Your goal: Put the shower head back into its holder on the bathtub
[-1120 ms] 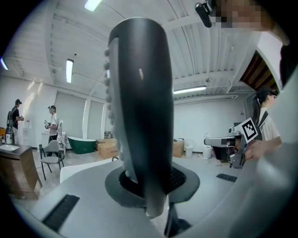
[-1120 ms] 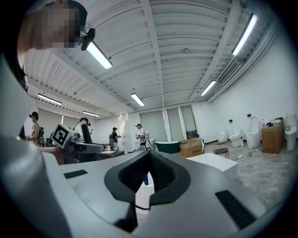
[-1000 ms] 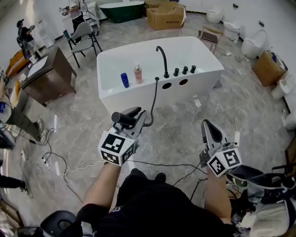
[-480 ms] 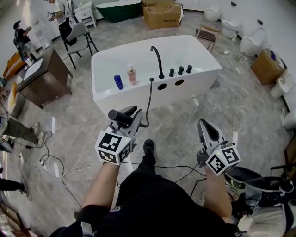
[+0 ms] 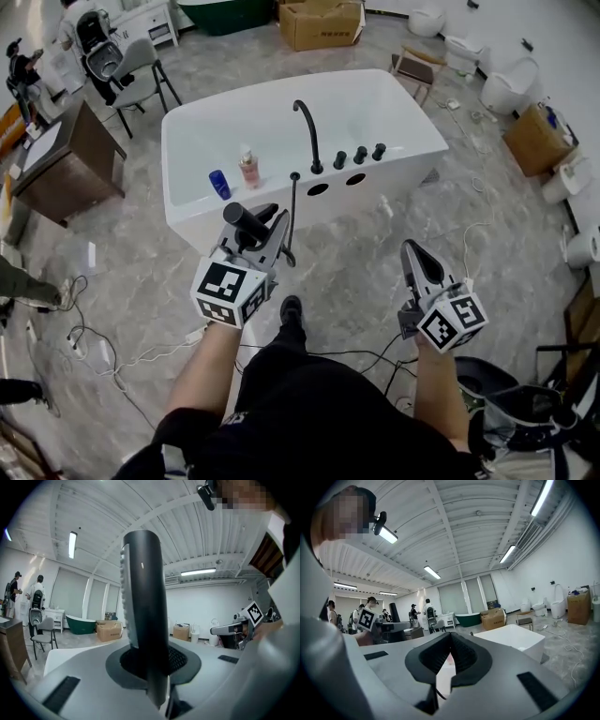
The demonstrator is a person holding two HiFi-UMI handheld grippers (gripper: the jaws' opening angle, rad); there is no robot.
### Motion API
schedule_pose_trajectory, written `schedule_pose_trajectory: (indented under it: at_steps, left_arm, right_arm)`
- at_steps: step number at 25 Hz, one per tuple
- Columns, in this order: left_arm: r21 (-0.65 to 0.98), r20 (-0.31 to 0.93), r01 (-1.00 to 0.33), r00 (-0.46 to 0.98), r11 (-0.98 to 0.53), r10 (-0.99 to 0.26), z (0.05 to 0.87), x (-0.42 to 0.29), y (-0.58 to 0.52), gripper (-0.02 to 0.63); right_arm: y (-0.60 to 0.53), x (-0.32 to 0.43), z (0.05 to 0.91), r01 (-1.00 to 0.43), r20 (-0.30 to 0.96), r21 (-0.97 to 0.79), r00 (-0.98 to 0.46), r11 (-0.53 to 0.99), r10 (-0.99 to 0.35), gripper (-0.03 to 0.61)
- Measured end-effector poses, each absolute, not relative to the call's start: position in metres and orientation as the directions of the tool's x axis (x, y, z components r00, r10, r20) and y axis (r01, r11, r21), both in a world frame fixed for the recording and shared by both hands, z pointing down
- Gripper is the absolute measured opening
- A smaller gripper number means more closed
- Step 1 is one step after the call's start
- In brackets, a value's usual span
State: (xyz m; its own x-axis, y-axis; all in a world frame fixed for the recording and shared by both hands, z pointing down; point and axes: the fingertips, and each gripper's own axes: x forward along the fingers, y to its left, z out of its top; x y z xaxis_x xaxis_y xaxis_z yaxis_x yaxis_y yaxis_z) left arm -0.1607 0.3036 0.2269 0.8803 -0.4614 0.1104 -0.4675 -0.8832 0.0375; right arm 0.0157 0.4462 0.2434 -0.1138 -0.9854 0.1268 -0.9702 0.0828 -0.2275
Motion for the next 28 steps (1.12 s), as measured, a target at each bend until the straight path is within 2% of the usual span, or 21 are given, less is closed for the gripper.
schedule_pose_trajectory:
  at_steps: [7,18,28]
  left_arm:
    - [0.078,0.164,-0.435,0.893,-0.897,-0.419,0.251,-0.108,0.201,0.078]
    - [0.08,0.208,-0.426,0.891,-0.901,-0.403,0.269,-0.077,0.102,0.078]
    - [0.079,0.222,-0.518,0.842,-0.852,-0.492,0.266,-0.038,0.056,0.078]
  right_arm:
    - [0.347,0.052,0.263,-0.967,0.223,-0.252,-0.097,0.038,-0.97,0.012]
    - [0.238,0.077,0.273,-0.95,0.215,-0.31,-0.121,0.049,-0.969,0.014]
    - [0.156,0.11,0.262,-0.921,0.204,-0.326,-0.286,0.211,-0.936,0.014]
